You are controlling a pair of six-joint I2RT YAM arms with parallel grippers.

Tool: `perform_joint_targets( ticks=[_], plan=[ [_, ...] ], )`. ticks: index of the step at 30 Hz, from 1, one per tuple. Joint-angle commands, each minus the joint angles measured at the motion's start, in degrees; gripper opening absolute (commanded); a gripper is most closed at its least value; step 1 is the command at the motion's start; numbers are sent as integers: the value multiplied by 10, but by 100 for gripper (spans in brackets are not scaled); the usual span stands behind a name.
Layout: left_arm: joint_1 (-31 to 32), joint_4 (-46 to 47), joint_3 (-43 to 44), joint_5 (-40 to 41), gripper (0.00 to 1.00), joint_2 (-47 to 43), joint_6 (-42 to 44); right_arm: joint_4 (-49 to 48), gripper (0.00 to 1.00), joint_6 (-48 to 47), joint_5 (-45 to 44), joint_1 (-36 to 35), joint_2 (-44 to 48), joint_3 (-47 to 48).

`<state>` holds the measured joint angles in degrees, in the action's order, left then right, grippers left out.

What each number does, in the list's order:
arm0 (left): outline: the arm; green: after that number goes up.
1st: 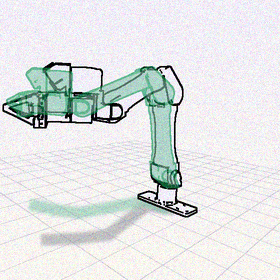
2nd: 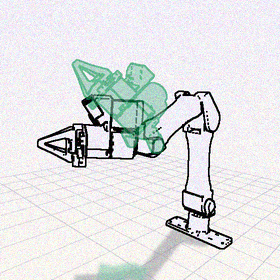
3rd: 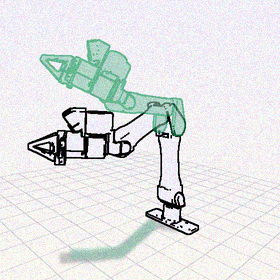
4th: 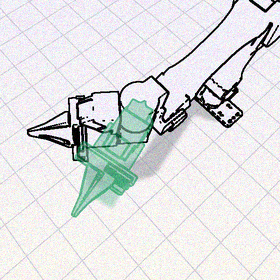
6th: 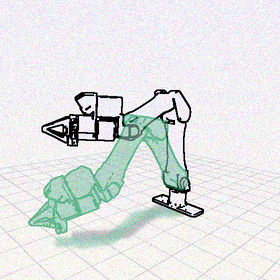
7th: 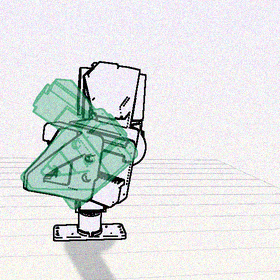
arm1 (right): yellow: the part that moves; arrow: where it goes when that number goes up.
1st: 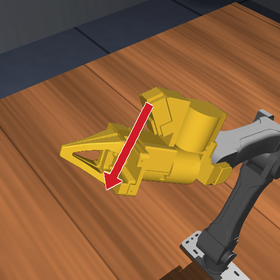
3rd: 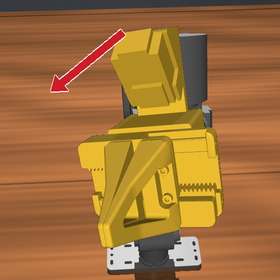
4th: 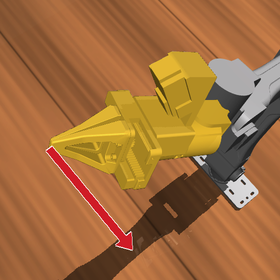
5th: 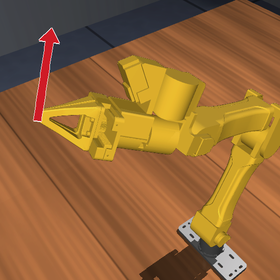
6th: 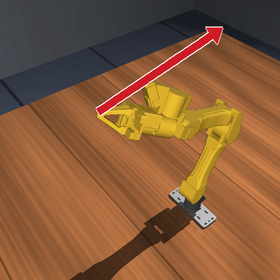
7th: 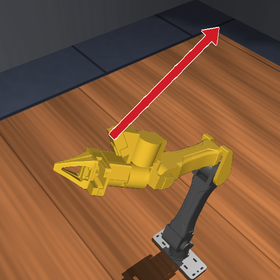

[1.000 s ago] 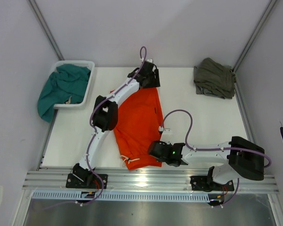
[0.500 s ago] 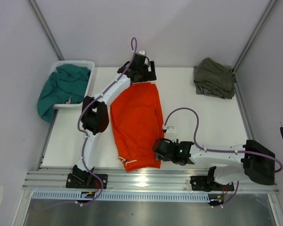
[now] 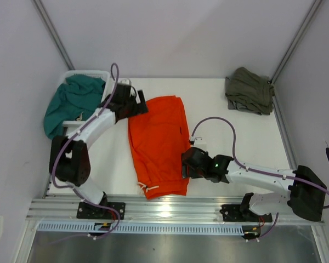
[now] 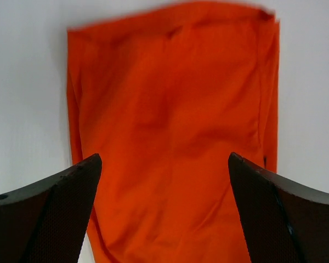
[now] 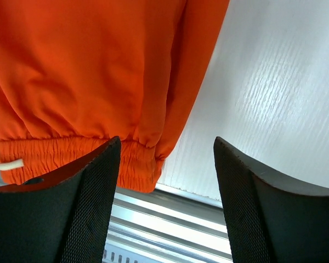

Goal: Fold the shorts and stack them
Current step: Fold the shorts

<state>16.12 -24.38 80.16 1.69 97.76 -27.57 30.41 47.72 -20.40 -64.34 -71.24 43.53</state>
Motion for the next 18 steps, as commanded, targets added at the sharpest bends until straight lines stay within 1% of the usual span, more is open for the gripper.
perform_joint_targets(
  ticks=[1,2,3,5,6,7,8,9,11,12,13,15,16,17,18],
  plan=[
    [36,107,-136,-24,98,-127,-19,-37,70,-49,71,38,15,0],
    [44,117,-155,-20,99,-152,-18,-38,70,-52,88,50,19,-2],
    [65,115,-195,4,99,-196,-13,-41,70,-57,92,54,28,-5],
    [90,99,-215,40,99,-236,-9,-39,70,-78,98,68,31,-3],
    [103,94,-247,52,99,-273,-11,-40,69,-86,100,76,31,-1],
    [129,90,-258,72,99,-291,-15,-44,68,-95,106,86,31,2],
    [141,81,-269,80,99,-309,-22,-47,67,-115,120,97,29,11],
    [165,78,-304,85,99,-327,-40,-54,65,-126,127,121,25,19],
    [186,58,-336,111,99,-377,-69,-61,65,-163,143,148,1,52],
    [204,51,-346,117,99,-393,-95,-68,63,-175,156,179,-13,68],
    [211,44,-374,122,99,-423,-112,-70,63,-186,178,195,-47,84],
    [230,17,-391,139,99,-447,-152,-86,61,-212,199,235,-83,132],
    [237,8,-411,144,99,-470,-163,-93,60,-218,234,247,-102,149],
    [245,0,-417,154,99,-481,-171,-99,59,-223,240,255,-145,167],
    [257,-4,-421,154,99,-488,-183,-98,58,-232,243,260,-168,210]
  ],
)
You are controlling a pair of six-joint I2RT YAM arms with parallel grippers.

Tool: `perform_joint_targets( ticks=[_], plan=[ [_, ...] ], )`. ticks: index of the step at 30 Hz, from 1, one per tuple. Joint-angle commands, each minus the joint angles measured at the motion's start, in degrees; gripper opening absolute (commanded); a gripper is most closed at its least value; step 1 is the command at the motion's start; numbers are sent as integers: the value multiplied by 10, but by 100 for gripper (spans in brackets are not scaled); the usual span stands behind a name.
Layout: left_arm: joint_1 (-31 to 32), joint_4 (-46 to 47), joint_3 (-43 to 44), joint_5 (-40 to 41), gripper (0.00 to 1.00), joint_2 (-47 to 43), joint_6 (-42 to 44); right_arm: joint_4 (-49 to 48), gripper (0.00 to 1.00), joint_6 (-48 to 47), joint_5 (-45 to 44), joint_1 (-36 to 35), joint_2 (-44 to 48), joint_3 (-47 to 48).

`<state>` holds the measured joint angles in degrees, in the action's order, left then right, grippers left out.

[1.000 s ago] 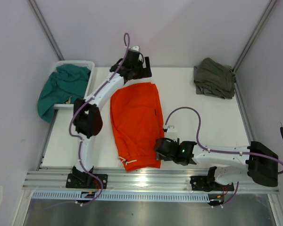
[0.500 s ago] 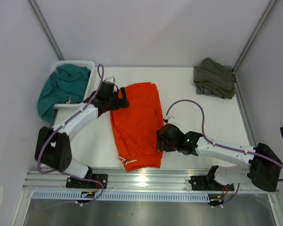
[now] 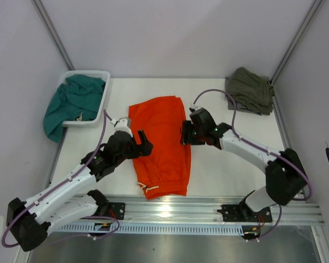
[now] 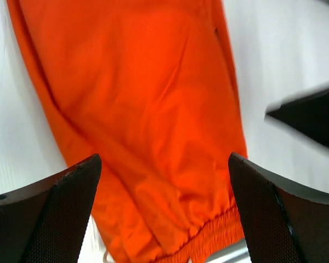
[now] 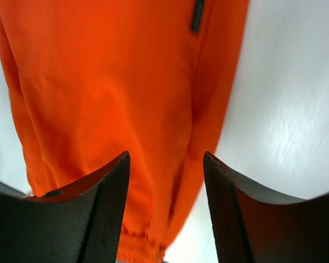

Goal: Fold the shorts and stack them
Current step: Fold the shorts

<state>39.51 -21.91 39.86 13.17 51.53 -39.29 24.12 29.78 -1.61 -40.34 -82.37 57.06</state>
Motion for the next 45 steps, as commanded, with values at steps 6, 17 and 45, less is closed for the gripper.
perform_joint_targets(
  ticks=[6,17,45],
  plan=[
    [83,-101,-15,70,99,-7,-105,-41,55,-74,68,39,-227,240],
    [99,-102,-105,17,99,-47,-136,-62,51,-64,122,62,-383,393],
    [-167,96,368,-152,99,504,82,-13,43,137,-38,-350,-13,-48]
  ],
)
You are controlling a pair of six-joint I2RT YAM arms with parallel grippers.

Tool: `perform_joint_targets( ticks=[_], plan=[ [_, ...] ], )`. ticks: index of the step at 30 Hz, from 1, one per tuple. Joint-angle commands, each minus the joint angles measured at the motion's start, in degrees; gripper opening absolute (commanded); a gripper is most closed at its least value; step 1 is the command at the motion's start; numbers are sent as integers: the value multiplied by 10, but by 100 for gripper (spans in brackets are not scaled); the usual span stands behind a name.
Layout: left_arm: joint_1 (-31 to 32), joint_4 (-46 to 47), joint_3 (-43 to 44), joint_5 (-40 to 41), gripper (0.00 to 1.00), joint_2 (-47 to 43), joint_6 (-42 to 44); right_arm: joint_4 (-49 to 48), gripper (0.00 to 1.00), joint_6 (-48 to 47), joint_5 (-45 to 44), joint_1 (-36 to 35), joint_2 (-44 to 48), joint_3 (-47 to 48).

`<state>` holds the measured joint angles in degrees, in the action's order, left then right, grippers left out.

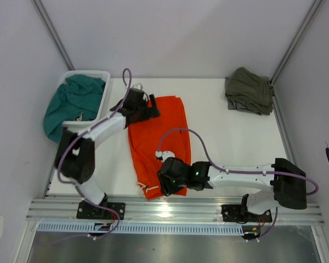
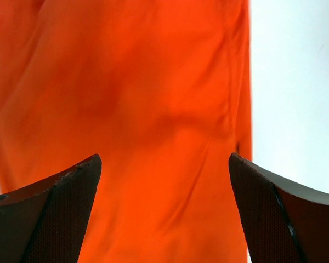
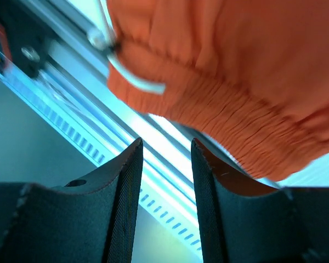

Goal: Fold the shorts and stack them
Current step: Fold the shorts

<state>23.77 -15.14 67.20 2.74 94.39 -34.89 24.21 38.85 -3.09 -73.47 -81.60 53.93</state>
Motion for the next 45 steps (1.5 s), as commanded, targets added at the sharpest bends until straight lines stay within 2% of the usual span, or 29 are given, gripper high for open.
perform_joint_targets(
  ticks=[1,3,7,13,20,30,37,38,42,45],
  plan=[
    [-13,29,111,-54,99,98,41,-21,44,54,-20,-21,-25,-28],
    [-17,17,165,-62,99,167,41,-33,43,59,-17,-22,-40,-35],
    [-26,-17,265,-65,99,251,40,-39,43,61,-16,-14,-65,-49],
    [-31,-24,267,-72,99,294,21,-57,41,65,1,41,-61,-102],
    [-47,-29,254,-46,99,312,6,-18,41,41,-10,140,-43,-134],
    [-82,-22,138,-5,99,261,-19,-6,44,-6,12,318,-22,-138],
    [-91,30,-29,42,98,138,-68,-6,44,-70,50,474,-23,-120],
    [-90,46,-76,40,98,102,-82,-8,44,-86,56,490,-24,-118],
    [-70,61,-146,45,96,29,-119,-23,47,-111,94,564,-40,-96],
    [-39,26,-170,103,97,-27,-151,-38,54,-115,121,596,-66,-81]
  ],
)
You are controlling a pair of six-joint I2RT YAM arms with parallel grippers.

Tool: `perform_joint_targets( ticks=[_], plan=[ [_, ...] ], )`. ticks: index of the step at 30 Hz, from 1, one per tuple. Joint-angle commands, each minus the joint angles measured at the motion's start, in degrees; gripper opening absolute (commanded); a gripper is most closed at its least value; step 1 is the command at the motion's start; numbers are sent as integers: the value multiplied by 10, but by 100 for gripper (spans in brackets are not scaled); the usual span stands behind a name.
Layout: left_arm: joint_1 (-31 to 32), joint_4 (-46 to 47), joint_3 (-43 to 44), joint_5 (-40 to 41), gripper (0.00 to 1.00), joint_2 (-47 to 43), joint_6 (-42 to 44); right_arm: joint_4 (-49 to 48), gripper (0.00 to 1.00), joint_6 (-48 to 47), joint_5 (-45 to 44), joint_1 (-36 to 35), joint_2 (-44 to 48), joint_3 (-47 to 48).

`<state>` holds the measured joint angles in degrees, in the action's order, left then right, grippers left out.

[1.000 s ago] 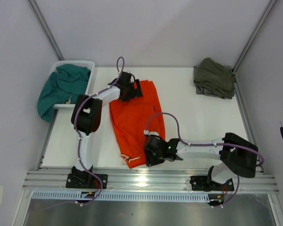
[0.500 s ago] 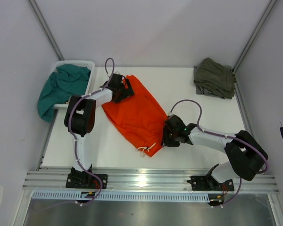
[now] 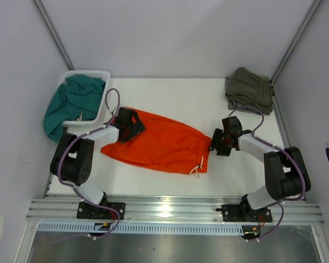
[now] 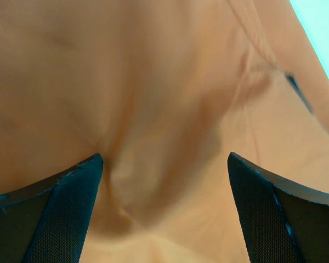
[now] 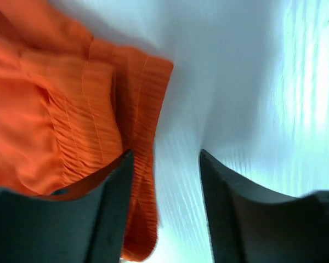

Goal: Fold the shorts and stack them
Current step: Fold the shorts

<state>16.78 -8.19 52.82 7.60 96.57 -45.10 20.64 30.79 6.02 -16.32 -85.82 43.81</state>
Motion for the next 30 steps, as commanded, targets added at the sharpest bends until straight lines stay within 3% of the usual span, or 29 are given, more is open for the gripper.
perform_joint_targets(
  ticks=[1,3,5,9,16,22,30],
  plan=[
    [37,-45,-38,65,97,-65,-57,-10,57,-33,34,29,-22,20],
    [47,-59,-38,90,98,-99,-58,-30,82,-24,79,39,-6,1],
    [47,-85,0,114,98,-108,-39,-62,99,-15,124,52,36,-21],
    [47,-166,80,154,98,-102,7,-109,100,1,187,66,102,-65],
    [51,-180,114,162,98,-113,54,-153,96,18,249,75,117,-105],
    [148,-193,135,145,98,-111,63,-241,94,43,271,71,79,-141],
    [233,-98,88,59,98,-120,34,-314,94,63,266,64,49,-159]
  ],
)
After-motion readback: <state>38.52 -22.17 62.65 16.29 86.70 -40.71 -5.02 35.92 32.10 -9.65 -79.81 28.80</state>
